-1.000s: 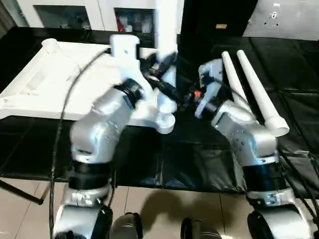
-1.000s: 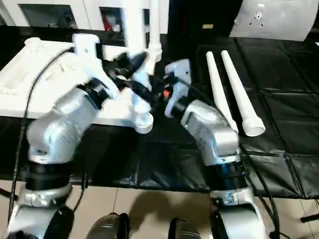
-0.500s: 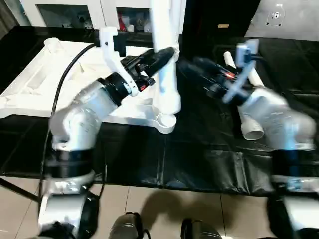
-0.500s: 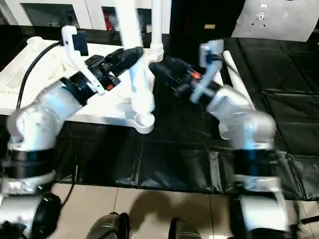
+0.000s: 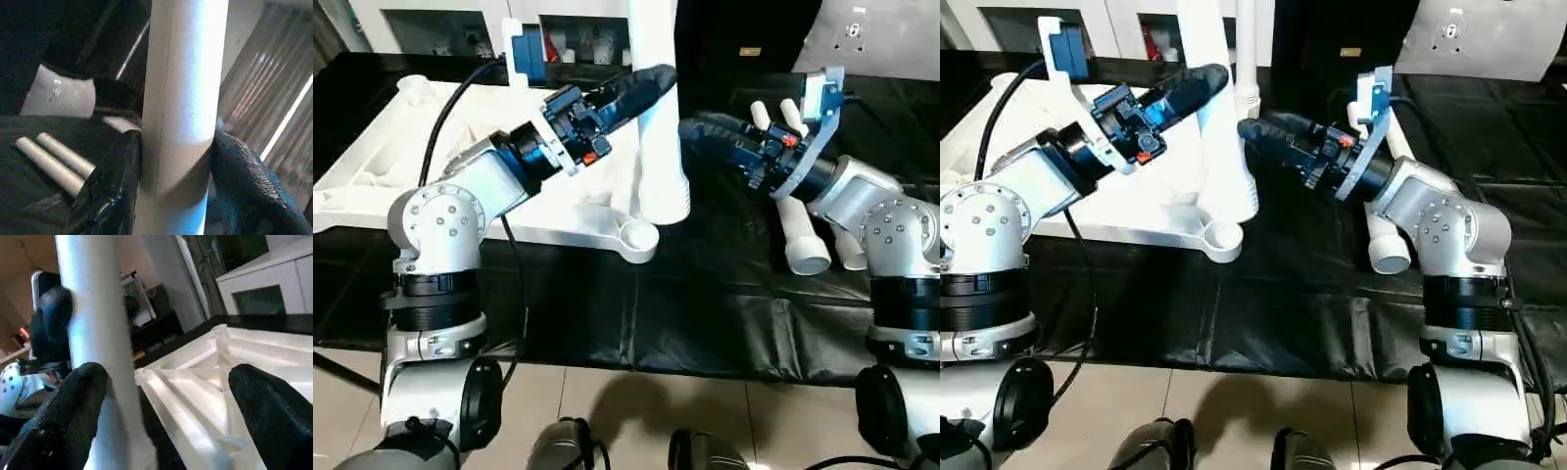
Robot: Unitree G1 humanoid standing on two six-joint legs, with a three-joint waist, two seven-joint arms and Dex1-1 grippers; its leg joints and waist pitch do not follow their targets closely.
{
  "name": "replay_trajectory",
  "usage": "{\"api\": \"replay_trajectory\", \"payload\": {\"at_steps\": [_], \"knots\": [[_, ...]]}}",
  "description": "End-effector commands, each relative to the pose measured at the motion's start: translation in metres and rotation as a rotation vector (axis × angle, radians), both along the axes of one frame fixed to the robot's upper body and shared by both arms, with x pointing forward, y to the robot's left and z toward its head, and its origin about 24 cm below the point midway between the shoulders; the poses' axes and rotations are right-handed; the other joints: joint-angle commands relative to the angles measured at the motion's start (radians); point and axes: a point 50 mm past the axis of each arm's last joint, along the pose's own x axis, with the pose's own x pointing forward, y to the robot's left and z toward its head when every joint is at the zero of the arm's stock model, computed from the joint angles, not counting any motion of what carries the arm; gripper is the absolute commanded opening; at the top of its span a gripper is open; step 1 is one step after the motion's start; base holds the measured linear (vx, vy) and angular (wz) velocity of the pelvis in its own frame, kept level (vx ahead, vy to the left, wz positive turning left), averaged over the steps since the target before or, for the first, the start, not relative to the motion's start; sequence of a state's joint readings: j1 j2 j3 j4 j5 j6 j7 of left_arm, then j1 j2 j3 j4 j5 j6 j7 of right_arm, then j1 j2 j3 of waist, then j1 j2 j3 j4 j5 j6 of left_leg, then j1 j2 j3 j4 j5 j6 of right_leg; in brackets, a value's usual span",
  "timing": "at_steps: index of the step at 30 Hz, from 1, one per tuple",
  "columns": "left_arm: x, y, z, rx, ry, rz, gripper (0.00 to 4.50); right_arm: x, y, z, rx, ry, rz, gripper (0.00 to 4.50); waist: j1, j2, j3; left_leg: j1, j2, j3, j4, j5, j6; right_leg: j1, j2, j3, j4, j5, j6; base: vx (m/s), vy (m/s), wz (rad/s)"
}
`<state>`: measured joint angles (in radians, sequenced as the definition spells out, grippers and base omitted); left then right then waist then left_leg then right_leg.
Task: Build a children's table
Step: Pick table leg
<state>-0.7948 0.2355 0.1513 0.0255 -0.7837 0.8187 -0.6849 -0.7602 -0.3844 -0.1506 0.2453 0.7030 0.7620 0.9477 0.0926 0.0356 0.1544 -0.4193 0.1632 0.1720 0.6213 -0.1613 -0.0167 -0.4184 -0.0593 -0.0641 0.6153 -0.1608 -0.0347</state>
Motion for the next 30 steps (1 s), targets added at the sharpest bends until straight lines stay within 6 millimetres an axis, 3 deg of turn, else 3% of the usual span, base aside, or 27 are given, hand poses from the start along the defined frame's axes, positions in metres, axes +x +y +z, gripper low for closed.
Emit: {"api": "replay_trajectory", "payload": {"at_steps": [1,12,22,30], "knots": [[-0.003,-0.011,-0.002,0.102,-0.064,-0.012,1.88,-0.004,0.008,0.004,-0.05,-0.033,0.052,4.25,0.002,-0.008,-0.111,0.036,0.06,-0.023,-0.066,-0.099,0.066,0.06,-0.086,0.048,-0.069,-0.228,-0.206,0.0,0.0,0.0],[-0.007,-0.024,0.0,0.2,-0.202,-0.004,1.88,-0.008,0.021,-0.015,-0.24,-0.048,0.137,4.25,-0.002,-0.012,-0.111,0.032,0.059,-0.021,-0.065,-0.099,0.056,0.061,-0.089,0.049,-0.066,-0.22,-0.218,0.0,0.0,0.0],[-0.02,-0.032,0.0,0.207,-0.255,-0.1,1.88,-0.006,0.026,-0.02,-0.269,-0.042,0.148,4.25,-0.004,-0.011,-0.11,0.033,0.061,-0.021,-0.064,-0.102,0.062,0.06,-0.088,0.05,-0.063,-0.207,-0.232,0.0,0.0,0.0],[-0.02,-0.032,-0.001,0.227,-0.261,-0.102,1.88,-0.007,0.026,-0.016,-0.255,-0.057,0.17,3.47,-0.004,-0.01,-0.111,0.034,0.061,-0.021,-0.064,-0.103,0.058,0.06,-0.088,0.05,-0.064,-0.216,-0.226,0.0,0.0,0.0]]}}
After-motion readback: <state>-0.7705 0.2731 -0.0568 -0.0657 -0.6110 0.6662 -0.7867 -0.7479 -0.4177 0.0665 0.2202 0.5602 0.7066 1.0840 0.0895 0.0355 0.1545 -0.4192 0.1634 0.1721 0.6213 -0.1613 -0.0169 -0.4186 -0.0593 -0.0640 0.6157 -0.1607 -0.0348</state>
